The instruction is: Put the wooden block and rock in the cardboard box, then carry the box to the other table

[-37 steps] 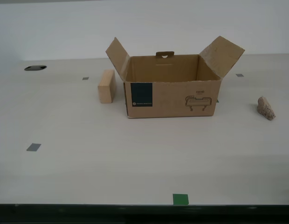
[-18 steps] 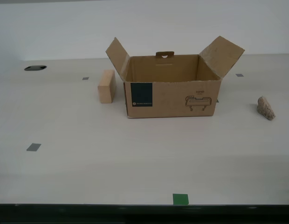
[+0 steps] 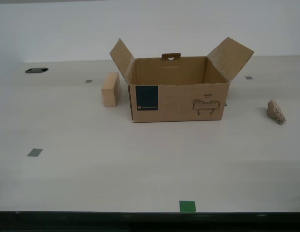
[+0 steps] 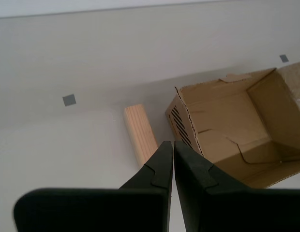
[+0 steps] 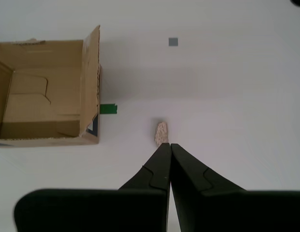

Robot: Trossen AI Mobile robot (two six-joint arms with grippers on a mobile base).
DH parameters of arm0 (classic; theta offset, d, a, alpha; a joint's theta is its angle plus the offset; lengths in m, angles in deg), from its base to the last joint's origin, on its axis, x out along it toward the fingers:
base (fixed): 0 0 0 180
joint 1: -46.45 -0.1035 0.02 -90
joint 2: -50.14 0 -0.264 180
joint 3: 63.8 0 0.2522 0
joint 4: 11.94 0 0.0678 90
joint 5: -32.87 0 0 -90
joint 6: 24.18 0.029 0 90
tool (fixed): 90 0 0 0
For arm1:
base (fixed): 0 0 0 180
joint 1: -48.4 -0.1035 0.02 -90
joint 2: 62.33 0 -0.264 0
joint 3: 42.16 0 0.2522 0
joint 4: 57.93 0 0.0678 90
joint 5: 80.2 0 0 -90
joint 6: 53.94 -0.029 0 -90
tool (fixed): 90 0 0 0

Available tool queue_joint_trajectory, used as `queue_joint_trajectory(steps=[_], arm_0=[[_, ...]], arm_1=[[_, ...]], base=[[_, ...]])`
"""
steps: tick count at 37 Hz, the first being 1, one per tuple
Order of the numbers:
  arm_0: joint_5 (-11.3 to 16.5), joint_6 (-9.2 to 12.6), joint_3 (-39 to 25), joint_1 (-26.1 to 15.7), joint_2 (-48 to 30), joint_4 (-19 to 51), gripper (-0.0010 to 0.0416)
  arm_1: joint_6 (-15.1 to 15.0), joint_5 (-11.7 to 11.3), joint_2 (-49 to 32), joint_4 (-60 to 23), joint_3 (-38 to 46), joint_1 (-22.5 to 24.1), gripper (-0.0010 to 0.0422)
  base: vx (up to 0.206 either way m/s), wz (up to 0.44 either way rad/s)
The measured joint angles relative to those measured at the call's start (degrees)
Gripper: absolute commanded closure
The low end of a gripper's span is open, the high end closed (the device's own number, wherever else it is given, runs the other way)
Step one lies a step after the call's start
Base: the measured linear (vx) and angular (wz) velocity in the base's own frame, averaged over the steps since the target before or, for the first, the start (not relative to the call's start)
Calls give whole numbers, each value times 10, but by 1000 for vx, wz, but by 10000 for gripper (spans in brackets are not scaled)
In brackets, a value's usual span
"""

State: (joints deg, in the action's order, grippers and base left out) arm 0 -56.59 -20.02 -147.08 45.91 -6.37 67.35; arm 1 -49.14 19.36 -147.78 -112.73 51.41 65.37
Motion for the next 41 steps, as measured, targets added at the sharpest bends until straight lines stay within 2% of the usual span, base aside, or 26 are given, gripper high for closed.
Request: queue_joint_trajectory(steps=[6,15,24,31,41], arm_0=[[11,2,-1,0,-4,27,406],[12,4,-5,0,-12,57,406],[12,3,-9,0,-21,56,406],[13,3,-10,0,-22,49,406],[13,3,-9,0,-22,45,406]], arm_1=[[0,0,-21,0,-1,7,412],[8,0,-24,0,0,7,412],[15,0,-24,-1,0,7,412],[46,0,-24,0,0,7,412],[47,0,-24,0,0,7,412]], base=[[0,0],[0,0],[0,0],[0,0],[0,0]])
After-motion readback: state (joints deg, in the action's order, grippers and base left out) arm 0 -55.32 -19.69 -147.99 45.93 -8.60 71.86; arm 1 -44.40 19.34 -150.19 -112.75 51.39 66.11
